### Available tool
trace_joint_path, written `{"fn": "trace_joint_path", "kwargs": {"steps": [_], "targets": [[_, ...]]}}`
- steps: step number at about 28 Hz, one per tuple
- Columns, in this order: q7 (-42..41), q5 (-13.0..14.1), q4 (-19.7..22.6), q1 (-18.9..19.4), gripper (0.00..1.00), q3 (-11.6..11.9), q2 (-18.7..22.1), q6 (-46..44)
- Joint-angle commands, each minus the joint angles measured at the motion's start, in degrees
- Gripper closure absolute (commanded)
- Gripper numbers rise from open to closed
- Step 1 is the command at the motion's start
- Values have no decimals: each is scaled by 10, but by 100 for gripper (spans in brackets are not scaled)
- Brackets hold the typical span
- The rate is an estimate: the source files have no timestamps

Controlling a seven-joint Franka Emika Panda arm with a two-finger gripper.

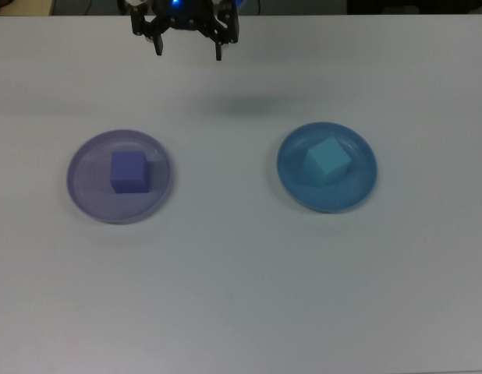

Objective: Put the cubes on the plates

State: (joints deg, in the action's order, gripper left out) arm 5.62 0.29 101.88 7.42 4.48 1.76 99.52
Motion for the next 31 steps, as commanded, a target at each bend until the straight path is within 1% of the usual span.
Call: {"fn": "trace_joint_path", "kwargs": {"steps": [1,5,31], "targets": [[4,11,-15,-2,0,3,-3,-19],[4,12,-22,-4,0,4,-4,-17],[4,12,-30,-4,0,6,-7,-17]]}}
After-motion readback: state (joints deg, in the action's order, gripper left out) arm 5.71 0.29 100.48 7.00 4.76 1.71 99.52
